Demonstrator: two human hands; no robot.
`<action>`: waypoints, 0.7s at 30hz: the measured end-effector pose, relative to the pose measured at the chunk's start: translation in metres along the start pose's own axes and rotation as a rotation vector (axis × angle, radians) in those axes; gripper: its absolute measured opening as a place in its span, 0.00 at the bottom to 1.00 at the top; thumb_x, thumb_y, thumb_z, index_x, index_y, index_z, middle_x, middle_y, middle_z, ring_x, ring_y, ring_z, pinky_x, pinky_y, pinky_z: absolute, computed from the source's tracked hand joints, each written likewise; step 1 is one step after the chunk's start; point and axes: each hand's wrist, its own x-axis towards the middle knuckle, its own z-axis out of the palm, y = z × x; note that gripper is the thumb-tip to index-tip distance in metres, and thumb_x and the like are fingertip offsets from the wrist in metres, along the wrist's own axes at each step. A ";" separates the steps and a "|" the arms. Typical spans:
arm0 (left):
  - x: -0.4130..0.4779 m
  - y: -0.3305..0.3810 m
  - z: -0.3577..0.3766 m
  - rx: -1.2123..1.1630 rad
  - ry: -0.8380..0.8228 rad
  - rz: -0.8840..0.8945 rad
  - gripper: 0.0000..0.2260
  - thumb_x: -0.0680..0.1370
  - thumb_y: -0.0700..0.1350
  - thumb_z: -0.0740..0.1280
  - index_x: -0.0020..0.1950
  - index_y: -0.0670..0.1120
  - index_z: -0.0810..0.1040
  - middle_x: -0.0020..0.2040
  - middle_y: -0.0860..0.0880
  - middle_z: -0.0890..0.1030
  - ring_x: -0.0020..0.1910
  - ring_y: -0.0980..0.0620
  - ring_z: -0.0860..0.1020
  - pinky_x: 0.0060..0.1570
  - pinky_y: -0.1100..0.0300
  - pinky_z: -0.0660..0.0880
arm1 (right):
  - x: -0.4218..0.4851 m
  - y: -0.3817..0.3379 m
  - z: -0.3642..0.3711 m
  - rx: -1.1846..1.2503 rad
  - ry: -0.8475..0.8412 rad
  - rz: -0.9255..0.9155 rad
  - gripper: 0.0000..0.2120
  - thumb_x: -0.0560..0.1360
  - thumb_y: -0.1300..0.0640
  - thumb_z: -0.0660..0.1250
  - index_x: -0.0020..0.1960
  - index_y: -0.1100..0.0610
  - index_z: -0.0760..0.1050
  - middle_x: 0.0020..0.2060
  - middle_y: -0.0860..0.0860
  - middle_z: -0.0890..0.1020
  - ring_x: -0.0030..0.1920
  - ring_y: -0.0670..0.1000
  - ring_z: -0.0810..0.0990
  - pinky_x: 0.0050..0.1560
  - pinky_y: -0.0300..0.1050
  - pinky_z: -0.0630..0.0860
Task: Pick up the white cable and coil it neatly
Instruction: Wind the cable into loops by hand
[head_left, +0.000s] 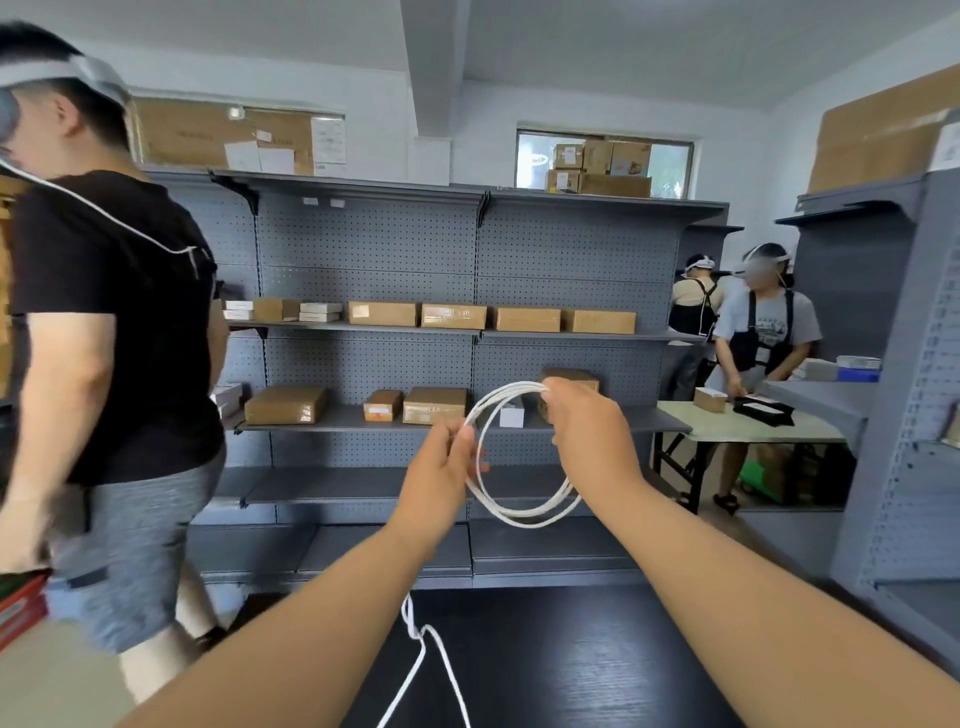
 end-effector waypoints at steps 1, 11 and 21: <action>-0.002 -0.002 0.002 -0.021 -0.001 0.001 0.08 0.82 0.50 0.54 0.55 0.51 0.72 0.45 0.52 0.77 0.42 0.54 0.81 0.44 0.63 0.76 | -0.001 0.000 0.001 0.046 0.015 0.051 0.07 0.77 0.65 0.55 0.42 0.61 0.71 0.35 0.54 0.71 0.41 0.58 0.73 0.36 0.45 0.62; 0.005 0.002 -0.001 0.521 0.098 0.227 0.08 0.81 0.47 0.55 0.44 0.47 0.69 0.37 0.49 0.72 0.32 0.57 0.70 0.32 0.64 0.63 | -0.014 0.001 0.016 0.349 0.128 0.279 0.11 0.79 0.65 0.55 0.52 0.61 0.75 0.42 0.58 0.78 0.41 0.57 0.80 0.31 0.37 0.69; 0.026 0.010 -0.025 0.927 -0.027 0.260 0.09 0.82 0.43 0.55 0.49 0.40 0.72 0.44 0.44 0.74 0.40 0.48 0.71 0.38 0.60 0.64 | -0.019 0.001 0.025 0.416 0.026 0.314 0.14 0.81 0.58 0.50 0.53 0.60 0.74 0.36 0.49 0.74 0.37 0.53 0.78 0.35 0.42 0.70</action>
